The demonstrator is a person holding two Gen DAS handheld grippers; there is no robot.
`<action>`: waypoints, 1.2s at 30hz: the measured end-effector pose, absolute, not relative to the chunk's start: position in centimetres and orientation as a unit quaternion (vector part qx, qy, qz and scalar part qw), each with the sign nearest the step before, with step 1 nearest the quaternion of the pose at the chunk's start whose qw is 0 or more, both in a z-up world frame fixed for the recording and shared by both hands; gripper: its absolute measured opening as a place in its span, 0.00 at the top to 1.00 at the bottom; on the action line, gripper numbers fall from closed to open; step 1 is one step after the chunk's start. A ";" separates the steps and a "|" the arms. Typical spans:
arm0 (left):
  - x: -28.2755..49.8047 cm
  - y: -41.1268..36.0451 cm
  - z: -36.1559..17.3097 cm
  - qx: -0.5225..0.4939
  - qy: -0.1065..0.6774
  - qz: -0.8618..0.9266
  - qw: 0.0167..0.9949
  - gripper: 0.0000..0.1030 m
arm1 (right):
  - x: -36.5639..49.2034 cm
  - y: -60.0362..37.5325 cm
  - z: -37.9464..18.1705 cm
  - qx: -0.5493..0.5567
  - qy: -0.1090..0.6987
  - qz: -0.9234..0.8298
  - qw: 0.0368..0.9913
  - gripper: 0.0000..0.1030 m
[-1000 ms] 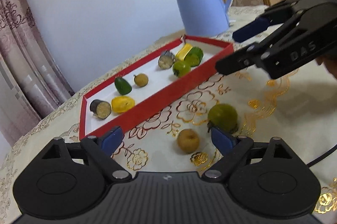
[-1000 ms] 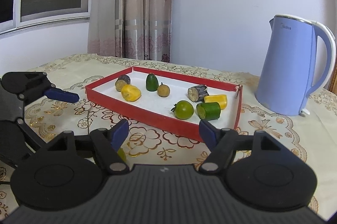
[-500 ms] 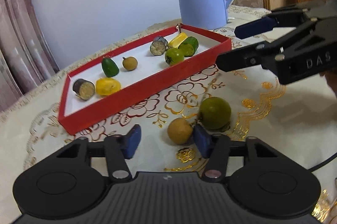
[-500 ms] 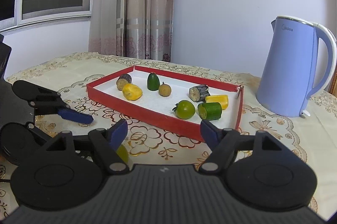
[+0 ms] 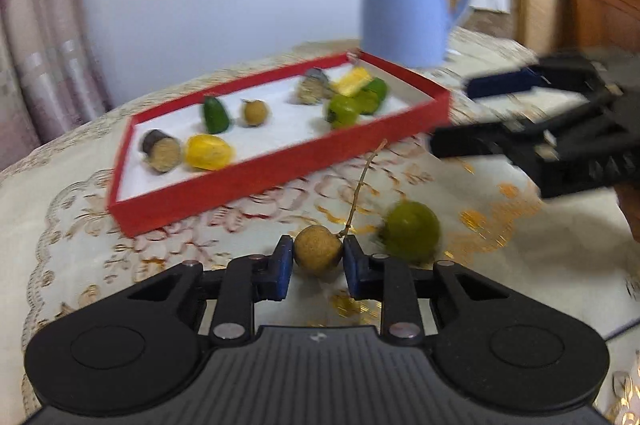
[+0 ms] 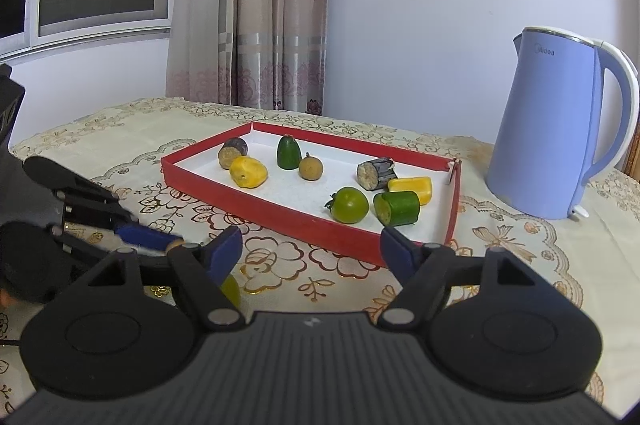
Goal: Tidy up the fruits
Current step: 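Grasp the longan by its stem with the left gripper while the right approaches the green lime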
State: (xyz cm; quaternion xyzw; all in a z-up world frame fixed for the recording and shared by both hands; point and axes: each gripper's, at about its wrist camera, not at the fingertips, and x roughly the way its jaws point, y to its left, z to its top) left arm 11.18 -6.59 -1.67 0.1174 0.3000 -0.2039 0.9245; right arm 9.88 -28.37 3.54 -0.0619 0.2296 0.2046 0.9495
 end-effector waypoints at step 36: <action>13.5 -2.6 -0.9 0.070 0.281 0.009 0.957 0.75 | 9.1 -23.4 1.0 -0.157 0.289 0.296 0.897 0.58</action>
